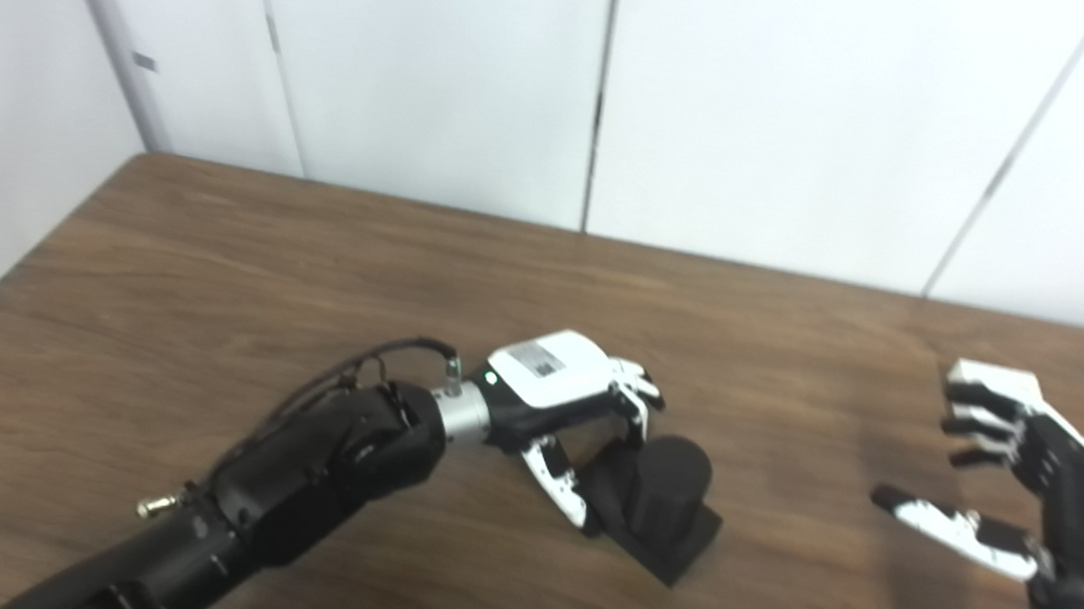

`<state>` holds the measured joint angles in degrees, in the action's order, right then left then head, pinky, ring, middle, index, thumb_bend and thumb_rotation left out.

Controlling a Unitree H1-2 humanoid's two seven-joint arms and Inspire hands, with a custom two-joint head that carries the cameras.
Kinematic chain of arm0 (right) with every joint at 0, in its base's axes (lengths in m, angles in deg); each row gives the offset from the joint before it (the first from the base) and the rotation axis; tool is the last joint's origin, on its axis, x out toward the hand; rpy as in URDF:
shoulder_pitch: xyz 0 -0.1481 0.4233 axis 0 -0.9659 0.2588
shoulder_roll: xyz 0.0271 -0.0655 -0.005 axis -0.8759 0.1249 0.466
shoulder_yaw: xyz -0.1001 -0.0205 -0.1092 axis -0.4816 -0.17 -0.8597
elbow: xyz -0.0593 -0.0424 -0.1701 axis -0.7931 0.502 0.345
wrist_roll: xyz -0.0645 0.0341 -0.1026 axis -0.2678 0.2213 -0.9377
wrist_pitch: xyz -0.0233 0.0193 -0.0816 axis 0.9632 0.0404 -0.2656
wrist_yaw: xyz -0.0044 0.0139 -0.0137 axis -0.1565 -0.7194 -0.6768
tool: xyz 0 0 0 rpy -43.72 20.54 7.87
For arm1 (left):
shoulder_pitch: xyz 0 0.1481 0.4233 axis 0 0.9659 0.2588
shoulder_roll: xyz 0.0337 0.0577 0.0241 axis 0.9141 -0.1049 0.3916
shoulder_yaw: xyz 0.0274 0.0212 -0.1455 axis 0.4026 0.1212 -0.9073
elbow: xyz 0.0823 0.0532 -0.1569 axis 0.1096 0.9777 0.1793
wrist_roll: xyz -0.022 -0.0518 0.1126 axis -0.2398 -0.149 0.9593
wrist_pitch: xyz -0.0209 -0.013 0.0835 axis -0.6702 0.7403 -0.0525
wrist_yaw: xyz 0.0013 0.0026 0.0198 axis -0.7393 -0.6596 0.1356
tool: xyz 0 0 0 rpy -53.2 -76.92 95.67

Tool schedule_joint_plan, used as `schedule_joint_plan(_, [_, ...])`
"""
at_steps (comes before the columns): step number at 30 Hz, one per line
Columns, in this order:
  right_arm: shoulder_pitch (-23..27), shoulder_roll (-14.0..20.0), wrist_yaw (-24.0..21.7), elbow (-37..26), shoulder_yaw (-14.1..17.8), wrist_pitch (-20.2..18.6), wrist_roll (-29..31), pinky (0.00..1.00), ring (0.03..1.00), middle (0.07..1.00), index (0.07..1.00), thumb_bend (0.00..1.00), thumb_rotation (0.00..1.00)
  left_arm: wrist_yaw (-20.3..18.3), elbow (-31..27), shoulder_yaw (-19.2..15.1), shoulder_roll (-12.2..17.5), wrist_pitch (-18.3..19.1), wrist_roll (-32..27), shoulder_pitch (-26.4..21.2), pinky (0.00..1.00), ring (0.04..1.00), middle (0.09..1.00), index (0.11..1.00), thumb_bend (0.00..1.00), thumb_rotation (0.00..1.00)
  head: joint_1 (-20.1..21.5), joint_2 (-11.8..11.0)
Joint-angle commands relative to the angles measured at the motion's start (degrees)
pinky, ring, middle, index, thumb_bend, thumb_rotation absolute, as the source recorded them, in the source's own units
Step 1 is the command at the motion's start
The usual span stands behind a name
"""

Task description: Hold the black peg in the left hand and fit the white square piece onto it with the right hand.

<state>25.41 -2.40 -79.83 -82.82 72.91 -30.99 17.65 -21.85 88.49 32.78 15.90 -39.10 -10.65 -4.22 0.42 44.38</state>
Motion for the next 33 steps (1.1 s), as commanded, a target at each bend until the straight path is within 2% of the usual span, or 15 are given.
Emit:
schedule_joint_plan(1, [2.3,-0.3,1.2,-0.5,-0.2,2.0,-0.9,0.48,0.612,0.699,0.66,0.59,0.0,-5.5,0.0,3.3,0.9,-1.5,3.8,1.5,0.82,0.9,0.861,0.487,0.52,0.07,0.9,0.5])
schedule_joint_plan(7, [3.1,-1.0,1.8,-0.7,-1.2,1.5,-2.8,0.48,0.596,0.685,0.658,0.59,0.0,-5.9,-1.7,3.0,2.2,-2.4,4.1,1.9,0.79,0.878,0.854,0.488,0.52,0.07,6.2,1.5])
schedule_joint_plan(13, [3.7,-1.7,2.2,-2.1,-2.6,1.2,-5.6,0.48,0.608,0.693,0.661,0.59,0.0,-6.1,-3.0,2.6,4.2,-4.3,4.3,2.3,0.79,0.861,0.839,0.489,0.52,0.07,17.2,-0.3])
schedule_joint_plan(17, [4.9,-0.2,0.0,-4.2,-3.3,-1.3,-7.9,0.47,0.614,0.706,0.68,0.61,0.0,-6.7,-3.5,2.3,5.4,-5.0,4.7,2.6,0.78,0.855,0.836,0.489,0.52,0.07,20.6,-1.4])
schedule_joint_plan(18, [5.3,1.1,-1.2,-4.9,-3.4,-2.5,-9.1,0.48,0.619,0.709,0.686,0.61,0.0,-7.0,-3.7,2.4,5.7,-5.0,5.1,2.7,0.78,0.855,0.836,0.489,0.52,0.07,21.9,-2.0])
schedule_joint_plan(20, [6.3,4.2,-3.6,-6.0,-3.2,-4.7,-12.9,0.52,0.667,0.747,0.723,0.63,0.09,-7.6,-4.3,2.3,6.2,-5.0,5.3,2.8,0.77,0.856,0.835,0.489,0.52,0.07,22.8,-2.6])
schedule_joint_plan(22, [7.4,7.1,-5.5,-6.8,-2.9,-6.6,-16.5,0.65,0.773,0.809,0.724,0.63,0.17,-8.0,-4.7,2.3,6.6,-4.9,5.5,3.0,0.77,0.855,0.833,0.49,0.52,0.07,24.9,-4.1])
schedule_joint_plan(23, [8.0,8.3,-6.4,-7.1,-2.8,-7.4,-17.6,0.68,0.796,0.825,0.724,0.62,0.19,-7.9,-4.7,2.3,6.7,-5.1,5.5,3.2,0.76,0.853,0.83,0.49,0.52,0.07,25.4,-4.4])
schedule_joint_plan(27, [11.2,16.3,-15.2,-8.4,-4.0,-12.7,-23.4,0.63,0.821,0.881,0.766,0.65,0.18,-8.7,-5.3,2.1,7.3,-5.1,4.6,3.8,0.75,0.854,0.831,0.49,0.52,0.07,28.5,-6.7])
schedule_joint_plan(30, [14.2,22.2,-22.8,-8.2,-5.1,-15.2,-24.6,0.72,0.897,0.944,0.831,0.79,0.19,-9.4,-6.1,1.8,7.5,-4.8,4.3,4.3,0.75,0.854,0.826,0.49,0.52,0.07,29.3,-7.7])
schedule_joint_plan(32, [16.1,24.9,-26.0,-7.4,-6.1,-16.1,-26.0,0.76,0.931,0.966,0.854,0.88,0.18,-9.1,-6.1,1.6,7.5,-5.2,4.2,4.6,0.74,0.851,0.821,0.489,0.52,0.07,29.6,-8.5])
schedule_joint_plan(33, [17.2,26.2,-27.0,-6.6,-6.8,-16.0,-27.2,0.76,0.932,0.967,0.854,0.89,0.18,-8.8,-6.1,1.5,7.5,-5.6,4.3,4.8,0.74,0.85,0.82,0.489,0.52,0.07,29.8,-8.7])
